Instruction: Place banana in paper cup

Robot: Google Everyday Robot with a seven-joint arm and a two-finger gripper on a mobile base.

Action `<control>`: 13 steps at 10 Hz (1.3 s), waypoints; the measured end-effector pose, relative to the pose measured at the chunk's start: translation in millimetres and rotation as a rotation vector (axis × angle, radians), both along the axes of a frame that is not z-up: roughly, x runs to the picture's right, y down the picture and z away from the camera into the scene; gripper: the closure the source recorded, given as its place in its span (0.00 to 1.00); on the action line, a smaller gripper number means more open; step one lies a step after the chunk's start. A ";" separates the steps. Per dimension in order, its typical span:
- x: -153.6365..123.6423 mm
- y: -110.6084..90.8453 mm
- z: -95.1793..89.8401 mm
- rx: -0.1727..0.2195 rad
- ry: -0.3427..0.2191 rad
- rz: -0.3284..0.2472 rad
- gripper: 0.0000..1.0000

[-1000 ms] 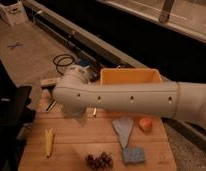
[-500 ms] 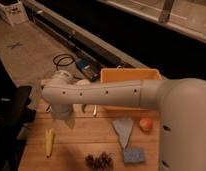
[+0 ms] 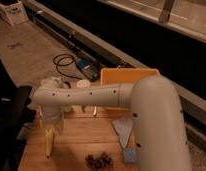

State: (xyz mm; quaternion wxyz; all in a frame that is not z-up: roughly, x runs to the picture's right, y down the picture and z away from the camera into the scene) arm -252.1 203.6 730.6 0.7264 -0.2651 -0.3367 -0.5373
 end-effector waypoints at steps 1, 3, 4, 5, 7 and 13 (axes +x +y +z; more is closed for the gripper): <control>1.8 -0.9 0.4 0.000 0.003 0.003 0.35; 0.3 0.1 -0.2 0.000 0.001 -0.001 0.35; 0.9 -1.2 -0.4 0.000 0.003 0.002 0.35; -1.5 0.8 1.4 -0.009 0.009 -0.009 0.35; -13.7 13.2 13.8 -0.037 -0.004 -0.027 0.35; -38.9 51.1 49.3 -0.156 -0.030 -0.077 0.35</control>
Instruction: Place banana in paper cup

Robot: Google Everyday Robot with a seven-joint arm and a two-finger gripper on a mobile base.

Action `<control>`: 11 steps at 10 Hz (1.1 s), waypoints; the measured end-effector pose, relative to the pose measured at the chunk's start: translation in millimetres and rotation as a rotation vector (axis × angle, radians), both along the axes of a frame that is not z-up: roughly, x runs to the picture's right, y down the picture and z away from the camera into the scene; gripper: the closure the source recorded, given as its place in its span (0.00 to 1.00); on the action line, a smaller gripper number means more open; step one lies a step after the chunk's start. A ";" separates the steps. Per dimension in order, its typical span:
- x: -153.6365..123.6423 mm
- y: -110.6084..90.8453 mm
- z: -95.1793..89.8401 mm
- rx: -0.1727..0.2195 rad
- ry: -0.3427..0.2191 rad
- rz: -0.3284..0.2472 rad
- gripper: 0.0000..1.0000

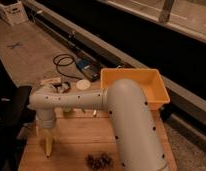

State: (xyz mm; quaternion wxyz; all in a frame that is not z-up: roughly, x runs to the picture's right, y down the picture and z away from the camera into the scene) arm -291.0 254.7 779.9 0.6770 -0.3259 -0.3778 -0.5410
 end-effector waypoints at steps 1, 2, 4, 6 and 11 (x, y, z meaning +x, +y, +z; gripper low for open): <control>-0.7 8.7 6.5 -0.024 0.002 -0.005 0.37; -2.1 13.2 7.9 -0.034 0.003 -0.012 0.45; -2.9 13.9 4.9 -0.020 0.007 -0.021 0.64; -4.7 4.0 -6.8 0.017 0.012 -0.023 0.86; 6.5 -49.4 -37.1 0.173 0.079 0.003 1.00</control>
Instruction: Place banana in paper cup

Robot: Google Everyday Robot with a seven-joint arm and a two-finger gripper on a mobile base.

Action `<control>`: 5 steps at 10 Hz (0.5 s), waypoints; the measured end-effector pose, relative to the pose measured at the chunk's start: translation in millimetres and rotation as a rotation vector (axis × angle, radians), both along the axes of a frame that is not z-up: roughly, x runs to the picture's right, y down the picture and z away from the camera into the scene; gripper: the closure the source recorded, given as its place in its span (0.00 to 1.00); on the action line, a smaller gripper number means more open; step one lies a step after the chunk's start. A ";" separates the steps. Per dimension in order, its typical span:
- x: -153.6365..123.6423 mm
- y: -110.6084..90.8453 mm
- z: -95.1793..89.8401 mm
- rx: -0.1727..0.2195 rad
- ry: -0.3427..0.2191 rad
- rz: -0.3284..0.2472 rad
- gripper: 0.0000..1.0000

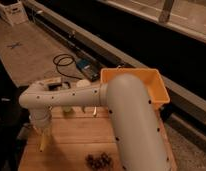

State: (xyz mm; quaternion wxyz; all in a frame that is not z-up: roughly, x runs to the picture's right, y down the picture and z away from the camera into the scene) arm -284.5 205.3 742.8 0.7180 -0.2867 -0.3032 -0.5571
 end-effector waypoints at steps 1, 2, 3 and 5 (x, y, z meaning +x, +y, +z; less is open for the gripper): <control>16.4 -19.4 1.4 0.036 0.040 0.027 1.00; 28.9 -31.9 2.6 0.053 0.062 0.049 1.00; 48.5 -51.2 4.2 0.074 0.090 0.084 1.00; 95.1 -103.3 6.1 0.116 0.135 0.167 1.00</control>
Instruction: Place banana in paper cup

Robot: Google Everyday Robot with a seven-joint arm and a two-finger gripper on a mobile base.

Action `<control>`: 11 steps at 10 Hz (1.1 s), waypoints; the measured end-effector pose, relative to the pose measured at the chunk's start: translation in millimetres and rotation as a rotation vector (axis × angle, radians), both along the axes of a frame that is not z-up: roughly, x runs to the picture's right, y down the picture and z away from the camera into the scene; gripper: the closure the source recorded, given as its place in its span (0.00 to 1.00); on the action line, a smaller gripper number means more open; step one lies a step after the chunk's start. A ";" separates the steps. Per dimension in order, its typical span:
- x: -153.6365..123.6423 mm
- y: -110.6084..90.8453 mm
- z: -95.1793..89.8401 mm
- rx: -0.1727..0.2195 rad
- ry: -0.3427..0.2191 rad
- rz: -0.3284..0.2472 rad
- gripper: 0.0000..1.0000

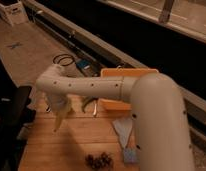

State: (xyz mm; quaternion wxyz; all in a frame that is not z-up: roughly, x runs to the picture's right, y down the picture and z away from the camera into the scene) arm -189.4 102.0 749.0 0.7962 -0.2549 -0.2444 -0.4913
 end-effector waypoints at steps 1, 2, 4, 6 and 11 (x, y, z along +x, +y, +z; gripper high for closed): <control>14.6 -22.8 -2.5 0.016 0.002 0.030 1.00; 33.3 -52.8 -6.0 0.038 -0.015 0.081 1.00; 54.3 -81.5 -9.4 0.059 -0.032 0.130 1.00; 51.8 -81.1 -9.9 0.058 -0.036 0.128 1.00; 70.7 -105.9 -3.5 0.084 0.009 0.154 1.00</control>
